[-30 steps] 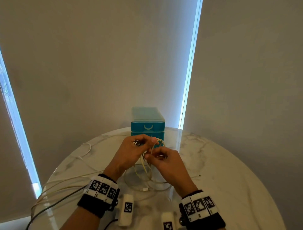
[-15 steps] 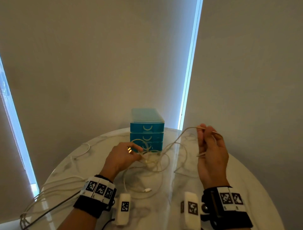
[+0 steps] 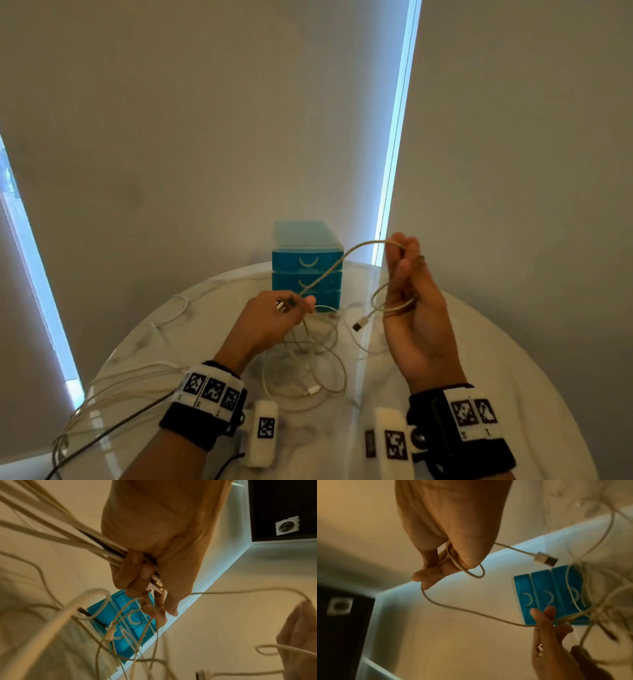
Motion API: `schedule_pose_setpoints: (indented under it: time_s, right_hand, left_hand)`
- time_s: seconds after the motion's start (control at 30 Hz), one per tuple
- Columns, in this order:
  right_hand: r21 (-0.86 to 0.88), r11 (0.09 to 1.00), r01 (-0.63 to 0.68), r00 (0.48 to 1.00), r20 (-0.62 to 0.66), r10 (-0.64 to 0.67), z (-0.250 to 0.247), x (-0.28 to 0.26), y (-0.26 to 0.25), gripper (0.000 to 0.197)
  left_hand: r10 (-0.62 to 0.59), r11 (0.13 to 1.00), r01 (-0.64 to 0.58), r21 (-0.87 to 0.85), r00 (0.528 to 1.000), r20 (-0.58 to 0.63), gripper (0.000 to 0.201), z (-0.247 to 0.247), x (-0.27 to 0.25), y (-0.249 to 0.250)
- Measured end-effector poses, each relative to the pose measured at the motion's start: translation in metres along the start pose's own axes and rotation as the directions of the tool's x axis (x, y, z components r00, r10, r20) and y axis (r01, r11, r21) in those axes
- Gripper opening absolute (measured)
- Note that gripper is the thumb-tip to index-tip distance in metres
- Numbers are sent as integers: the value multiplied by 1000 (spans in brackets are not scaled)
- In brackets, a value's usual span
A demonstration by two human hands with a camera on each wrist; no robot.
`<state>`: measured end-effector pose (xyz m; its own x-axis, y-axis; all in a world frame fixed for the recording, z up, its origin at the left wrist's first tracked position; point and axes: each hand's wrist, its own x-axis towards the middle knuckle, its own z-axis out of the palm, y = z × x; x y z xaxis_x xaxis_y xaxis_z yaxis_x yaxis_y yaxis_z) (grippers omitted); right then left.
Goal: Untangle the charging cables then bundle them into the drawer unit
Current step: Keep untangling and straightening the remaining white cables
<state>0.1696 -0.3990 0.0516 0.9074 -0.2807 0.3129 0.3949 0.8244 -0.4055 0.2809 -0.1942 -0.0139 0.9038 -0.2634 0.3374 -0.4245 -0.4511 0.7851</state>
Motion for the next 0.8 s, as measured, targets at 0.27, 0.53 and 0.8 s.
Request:
schedule_pose_setpoints:
  time_s: [0.27,0.53,0.8]
  right_hand:
    - [-701,680,-213,961,-27,274,-43,8,52,27]
    - [-995,-82,-61,956,-82,283,-76,10,61,15]
    - [-982,-187,-32,988,-59,141,-85,23,37,42]
  left_hand:
    - [24,967,-72,-244,981,-193,42,-8,-5,19]
    - [-51,874,-181,-451,889,-455,32,-21,-7,19]
    - [-132,829,-193,-526,845,-519,34,-31,0,14]
